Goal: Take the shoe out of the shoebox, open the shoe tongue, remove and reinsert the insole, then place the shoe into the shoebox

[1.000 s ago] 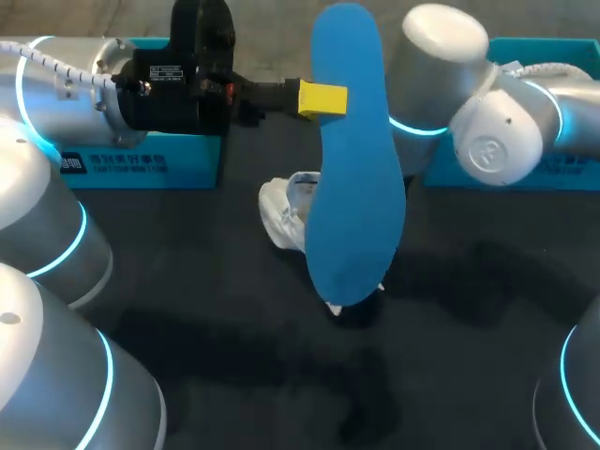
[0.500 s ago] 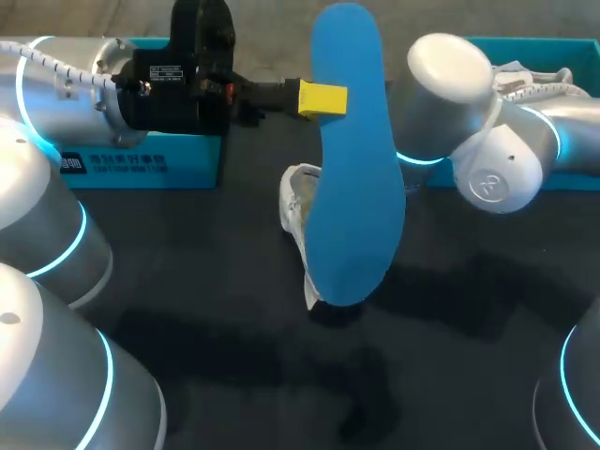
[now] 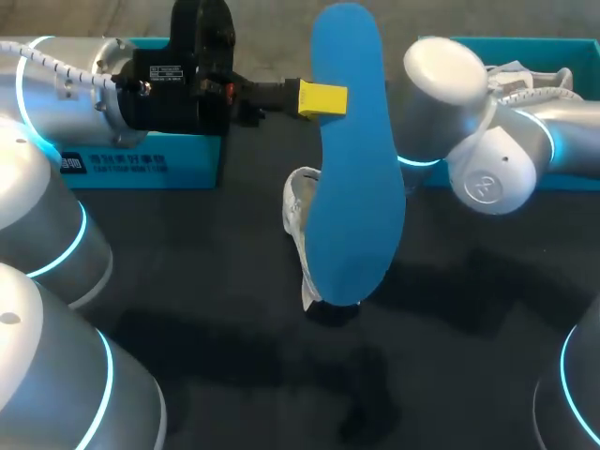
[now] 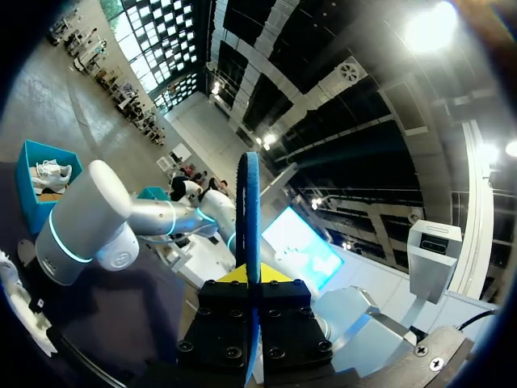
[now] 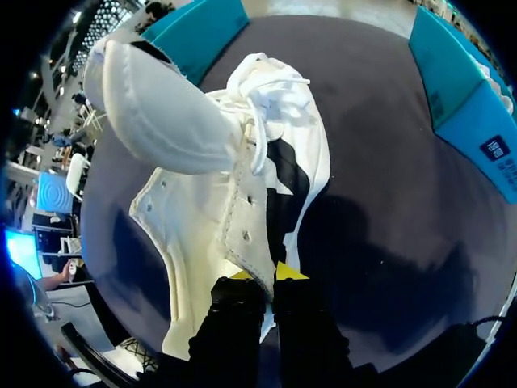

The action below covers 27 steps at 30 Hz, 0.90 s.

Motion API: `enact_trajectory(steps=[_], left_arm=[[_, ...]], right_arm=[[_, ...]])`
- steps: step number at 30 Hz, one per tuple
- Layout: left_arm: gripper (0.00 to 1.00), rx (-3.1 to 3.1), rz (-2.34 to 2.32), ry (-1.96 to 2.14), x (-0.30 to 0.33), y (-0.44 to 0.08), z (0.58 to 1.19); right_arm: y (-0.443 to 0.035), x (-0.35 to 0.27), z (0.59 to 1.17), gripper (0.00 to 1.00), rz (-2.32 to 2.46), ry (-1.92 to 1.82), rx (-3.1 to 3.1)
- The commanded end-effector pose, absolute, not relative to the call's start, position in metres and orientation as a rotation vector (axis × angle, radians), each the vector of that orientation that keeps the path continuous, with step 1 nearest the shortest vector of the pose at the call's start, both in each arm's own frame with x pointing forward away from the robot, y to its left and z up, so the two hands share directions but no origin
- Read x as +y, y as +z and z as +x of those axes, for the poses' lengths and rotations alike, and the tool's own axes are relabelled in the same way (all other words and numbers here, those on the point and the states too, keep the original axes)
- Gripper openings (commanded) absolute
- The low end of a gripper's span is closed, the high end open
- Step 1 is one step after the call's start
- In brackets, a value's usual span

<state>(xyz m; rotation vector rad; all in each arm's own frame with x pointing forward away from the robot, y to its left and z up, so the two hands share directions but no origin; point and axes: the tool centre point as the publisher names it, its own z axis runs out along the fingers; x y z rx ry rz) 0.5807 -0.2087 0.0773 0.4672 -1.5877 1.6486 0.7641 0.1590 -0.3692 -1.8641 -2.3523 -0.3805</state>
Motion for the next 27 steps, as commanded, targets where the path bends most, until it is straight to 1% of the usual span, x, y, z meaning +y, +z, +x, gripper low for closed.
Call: enact_trajectory(steps=[1, 4, 5, 6, 16, 27], left_arm=[[0.00, -1.588, 0.468, 1.649, -0.210, 0.077, 0.580], [0.00, -1.588, 0.468, 1.649, -0.210, 0.077, 0.580], [0.00, -1.588, 0.468, 1.649, -0.210, 0.077, 0.580], [0.00, -1.588, 0.468, 1.649, -0.210, 0.077, 0.580], [0.00, -1.588, 0.468, 1.649, -0.210, 0.077, 0.580], [0.00, -1.588, 0.468, 1.649, -0.210, 0.077, 0.580]], right_arm=[[-0.377, 0.162, 0.765, 0.00, -1.877, -0.389, -2.326], [-0.378, 0.161, 0.764, 0.00, -1.880, -0.393, -2.313], [-0.374, 0.160, 0.762, 0.71, -1.876, -0.415, -2.293], [-0.371, 0.159, 0.761, 1.00, -1.885, -0.406, -2.285], [-0.326, 0.153, 0.759, 1.00, -1.787, -0.556, -2.322], [-0.326, 0.153, 0.759, 1.00, -1.787, -0.556, -2.322]])
